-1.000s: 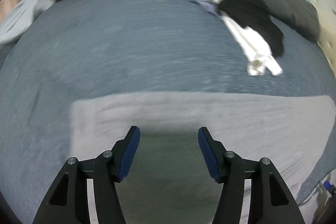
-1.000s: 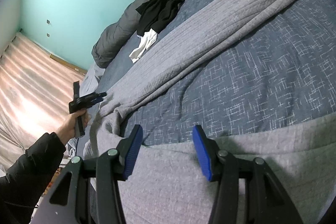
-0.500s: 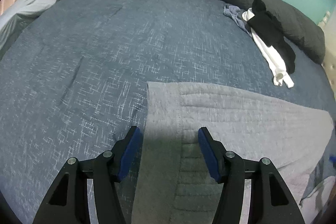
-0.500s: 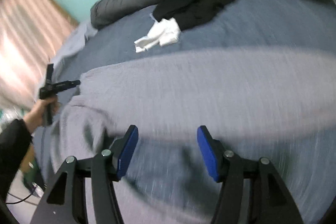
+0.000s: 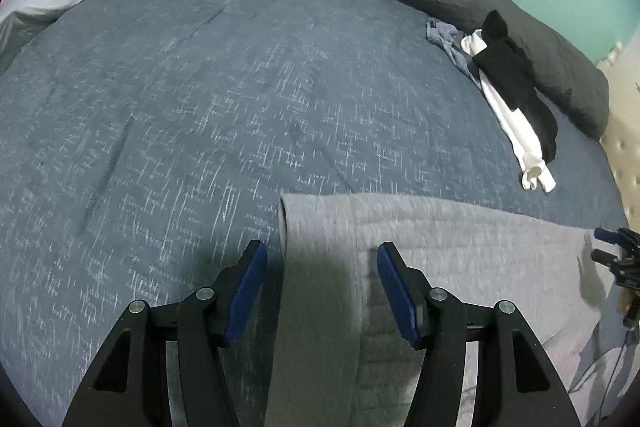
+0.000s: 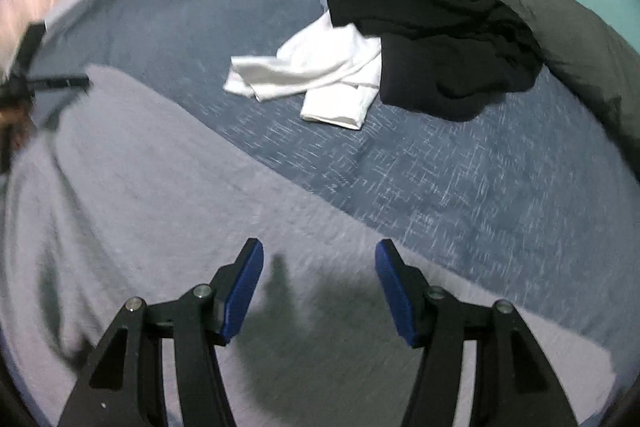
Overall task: Fold clothes
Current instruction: 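Grasp the sweatshirt hem edge with the left tool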
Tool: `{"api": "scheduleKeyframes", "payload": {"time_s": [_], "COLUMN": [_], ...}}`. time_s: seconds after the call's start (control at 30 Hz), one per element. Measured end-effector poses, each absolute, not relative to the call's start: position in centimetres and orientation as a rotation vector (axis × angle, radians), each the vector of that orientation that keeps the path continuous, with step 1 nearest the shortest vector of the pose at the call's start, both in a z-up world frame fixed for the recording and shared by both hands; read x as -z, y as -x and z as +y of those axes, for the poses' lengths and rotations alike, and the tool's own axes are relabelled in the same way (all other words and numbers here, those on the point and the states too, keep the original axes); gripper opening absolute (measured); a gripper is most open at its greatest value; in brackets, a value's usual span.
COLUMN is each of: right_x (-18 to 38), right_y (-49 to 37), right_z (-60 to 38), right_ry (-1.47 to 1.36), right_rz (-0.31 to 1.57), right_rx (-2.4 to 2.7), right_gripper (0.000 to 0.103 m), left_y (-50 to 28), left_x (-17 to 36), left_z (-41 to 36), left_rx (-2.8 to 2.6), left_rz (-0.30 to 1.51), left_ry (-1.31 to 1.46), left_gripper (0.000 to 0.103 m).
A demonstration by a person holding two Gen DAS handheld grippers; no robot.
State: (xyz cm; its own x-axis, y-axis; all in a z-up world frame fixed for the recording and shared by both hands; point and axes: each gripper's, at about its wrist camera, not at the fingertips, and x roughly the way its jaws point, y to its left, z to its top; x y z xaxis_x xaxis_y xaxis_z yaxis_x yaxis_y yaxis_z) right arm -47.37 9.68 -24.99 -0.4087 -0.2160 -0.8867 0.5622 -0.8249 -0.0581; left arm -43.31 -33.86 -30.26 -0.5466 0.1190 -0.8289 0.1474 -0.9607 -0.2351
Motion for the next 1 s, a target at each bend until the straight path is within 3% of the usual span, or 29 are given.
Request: {"api": "scheduleKeyframes", "payload": {"time_s": [0.17, 0.2, 0.23, 0.27, 0.4, 0.53, 0.73, 0.77, 0.83, 0.87, 0.9, 1.0], "right_x": [26.6, 26.9, 27.0, 27.1, 27.2, 26.7, 25.2, 25.2, 25.5, 25.9, 26.2, 26.8], "right_y": [48.4, 48.6, 48.6, 48.6, 48.6, 48.5, 49.1, 49.4, 50.2, 50.1, 49.9, 49.5], "right_z": [9.3, 9.2, 9.1, 9.0, 8.6, 8.7, 9.5, 9.6, 9.5, 9.3, 9.0, 8.1], "right_ry": [-1.34, -1.331, -1.325, -1.319, -1.295, -1.26, -1.204, -1.22, -1.279, -1.295, -1.305, -1.288], "right_rz": [0.573, 0.575, 0.573, 0.577, 0.594, 0.598, 0.56, 0.509, 0.44, 0.455, 0.473, 0.536], "right_rx": [2.24, 2.231, 2.219, 2.214, 2.209, 2.225, 2.292, 2.271, 2.23, 2.215, 2.2, 2.186], "right_gripper": [0.057, 0.045, 0.039, 0.036, 0.003, 0.0, 0.0, 0.001, 0.019, 0.051, 0.06, 0.06], "left_y": [43.8, 43.8, 43.9, 44.0, 43.9, 43.4, 43.2, 43.4, 43.7, 43.8, 43.8, 43.5], "left_x": [30.5, 30.5, 30.5, 30.5, 30.3, 29.0, 27.4, 27.3, 27.1, 27.1, 27.1, 27.3], "left_z": [-33.9, -33.7, -33.6, -33.5, -33.4, -33.1, -32.8, -32.8, -32.8, -32.7, -32.6, -32.7], "left_rx": [2.726, 2.733, 2.741, 2.743, 2.757, 2.781, 2.793, 2.79, 2.786, 2.784, 2.782, 2.782], "left_rz": [0.458, 0.449, 0.44, 0.439, 0.427, 0.394, 0.368, 0.372, 0.374, 0.371, 0.373, 0.375], "left_ry": [-1.483, -1.481, -1.48, -1.482, -1.475, -1.398, -1.327, -1.328, -1.331, -1.335, -1.337, -1.338], "left_gripper": [0.057, 0.049, 0.039, 0.036, 0.025, 0.019, 0.017, 0.017, 0.017, 0.017, 0.017, 0.017]}}
